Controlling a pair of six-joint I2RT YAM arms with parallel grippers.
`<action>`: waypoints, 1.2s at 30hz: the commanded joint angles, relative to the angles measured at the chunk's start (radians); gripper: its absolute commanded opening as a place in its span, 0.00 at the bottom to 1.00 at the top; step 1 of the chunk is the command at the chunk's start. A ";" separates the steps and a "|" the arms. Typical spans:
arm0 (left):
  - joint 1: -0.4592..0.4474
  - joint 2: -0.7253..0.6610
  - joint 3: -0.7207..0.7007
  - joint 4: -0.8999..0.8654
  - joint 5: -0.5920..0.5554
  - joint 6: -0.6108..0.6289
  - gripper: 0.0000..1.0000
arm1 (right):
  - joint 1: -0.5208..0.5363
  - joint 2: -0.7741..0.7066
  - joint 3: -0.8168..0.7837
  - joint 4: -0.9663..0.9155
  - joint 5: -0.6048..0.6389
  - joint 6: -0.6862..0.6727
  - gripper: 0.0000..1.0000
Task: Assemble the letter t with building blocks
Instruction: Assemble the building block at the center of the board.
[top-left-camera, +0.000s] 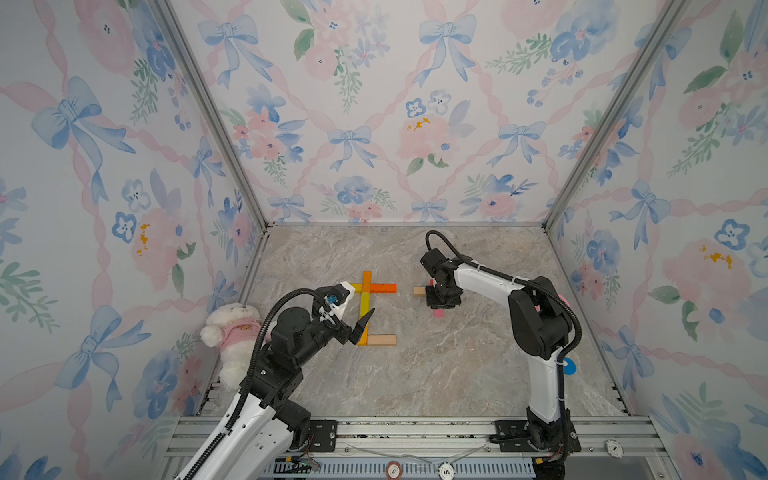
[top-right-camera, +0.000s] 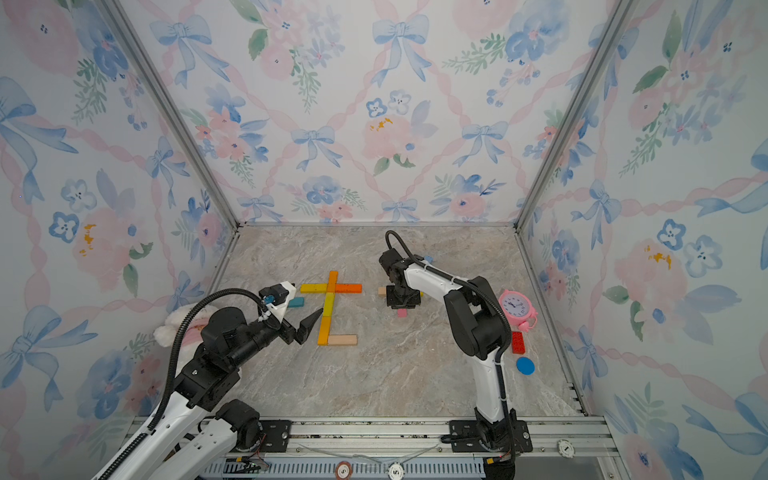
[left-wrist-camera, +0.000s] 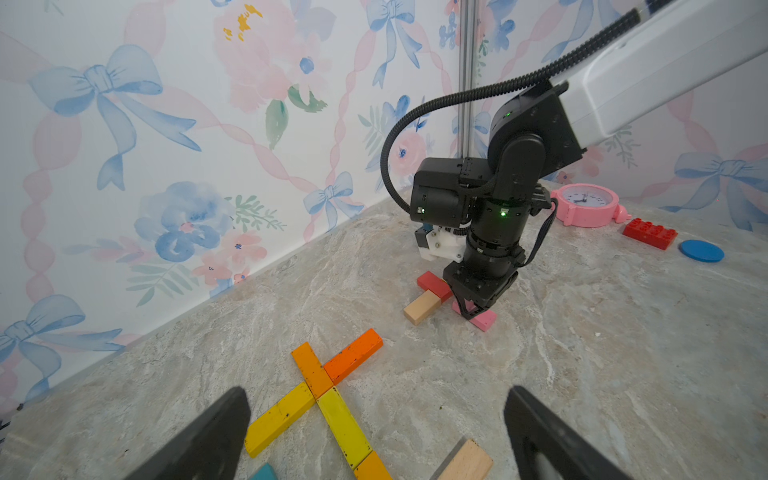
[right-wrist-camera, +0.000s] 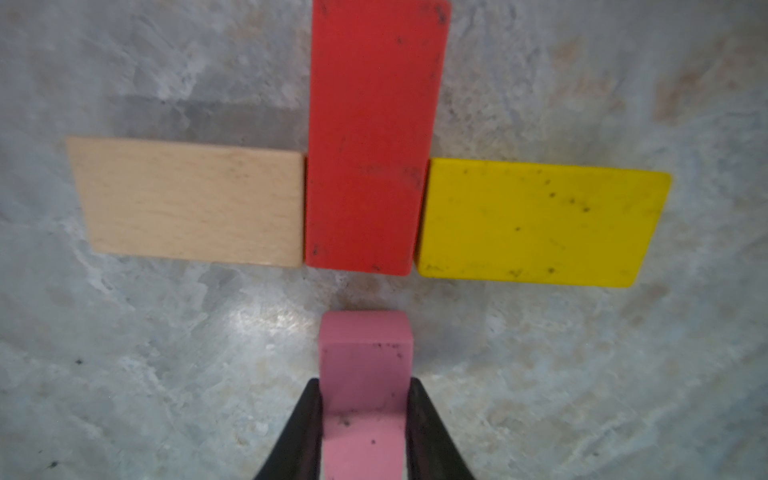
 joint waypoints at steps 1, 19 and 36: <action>-0.005 -0.009 -0.009 0.006 0.003 0.010 0.98 | 0.012 0.024 0.021 -0.038 -0.009 0.034 0.26; -0.006 -0.009 -0.010 0.007 0.014 0.007 0.98 | 0.009 0.074 0.074 -0.051 -0.019 0.051 0.27; -0.005 -0.013 -0.010 0.009 0.017 0.008 0.98 | -0.003 0.091 0.091 -0.091 0.021 0.035 0.28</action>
